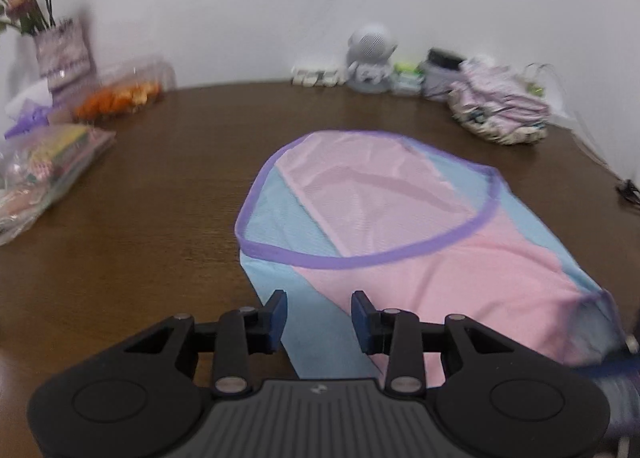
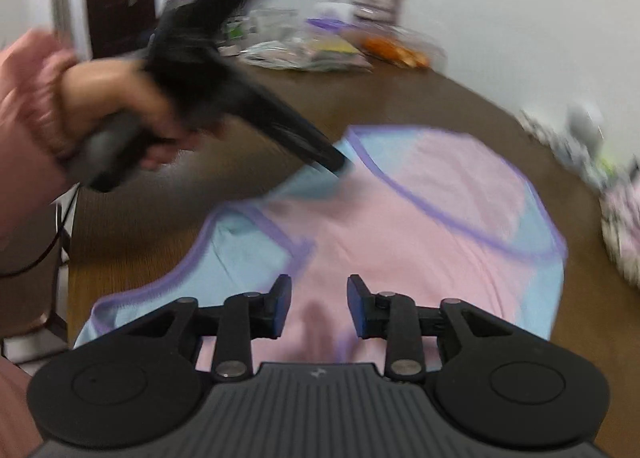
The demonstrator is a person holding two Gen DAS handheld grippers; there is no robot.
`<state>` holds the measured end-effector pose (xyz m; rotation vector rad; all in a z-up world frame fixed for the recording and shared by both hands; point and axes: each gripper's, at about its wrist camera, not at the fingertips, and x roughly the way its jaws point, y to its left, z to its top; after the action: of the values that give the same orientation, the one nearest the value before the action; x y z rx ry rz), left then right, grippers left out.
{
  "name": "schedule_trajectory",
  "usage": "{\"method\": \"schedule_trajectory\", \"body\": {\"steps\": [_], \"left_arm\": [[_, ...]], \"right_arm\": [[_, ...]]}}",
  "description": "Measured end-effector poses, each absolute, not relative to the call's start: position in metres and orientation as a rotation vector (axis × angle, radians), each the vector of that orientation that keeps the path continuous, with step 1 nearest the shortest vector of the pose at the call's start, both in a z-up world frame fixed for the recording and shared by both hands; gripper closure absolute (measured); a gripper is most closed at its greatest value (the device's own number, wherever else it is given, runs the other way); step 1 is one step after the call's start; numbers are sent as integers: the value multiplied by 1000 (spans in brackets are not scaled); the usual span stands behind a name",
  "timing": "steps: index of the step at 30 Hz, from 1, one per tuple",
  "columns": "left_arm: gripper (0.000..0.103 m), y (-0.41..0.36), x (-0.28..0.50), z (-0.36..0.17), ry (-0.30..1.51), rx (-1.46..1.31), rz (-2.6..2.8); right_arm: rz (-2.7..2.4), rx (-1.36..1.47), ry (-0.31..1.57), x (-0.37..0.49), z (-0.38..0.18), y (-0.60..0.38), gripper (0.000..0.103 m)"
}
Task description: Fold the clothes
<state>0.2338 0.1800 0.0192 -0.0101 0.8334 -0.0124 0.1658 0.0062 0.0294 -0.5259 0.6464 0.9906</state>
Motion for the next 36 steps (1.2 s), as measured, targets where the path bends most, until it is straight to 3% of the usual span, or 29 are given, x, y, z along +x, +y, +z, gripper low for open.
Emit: {"method": "schedule_trajectory", "body": {"steps": [9, 13, 15, 18, 30, 33, 35, 36], "left_arm": [[74, 209, 288, 16, 903, 10, -38], [83, 212, 298, 8, 927, 18, -85], [95, 213, 299, 7, 922, 32, -104], [100, 212, 297, 7, 913, 66, -115], [100, 222, 303, 11, 871, 30, -87], [98, 224, 304, 8, 878, 17, -85], [89, 228, 301, 7, 870, -12, -91], [84, 231, 296, 10, 855, -27, -95]], "right_arm": [[1101, -823, 570, 163, 22, 79, 66], [1156, -870, 587, 167, 14, 95, 66], [1171, -874, 616, 170, 11, 102, 70], [1200, -864, 667, 175, 7, 108, 94], [1310, -845, 664, 150, 17, 92, 96], [1303, -831, 679, 142, 15, 90, 92], [1299, -760, 691, 143, 20, 80, 79], [1296, -713, 690, 147, 27, 71, 66]]}}
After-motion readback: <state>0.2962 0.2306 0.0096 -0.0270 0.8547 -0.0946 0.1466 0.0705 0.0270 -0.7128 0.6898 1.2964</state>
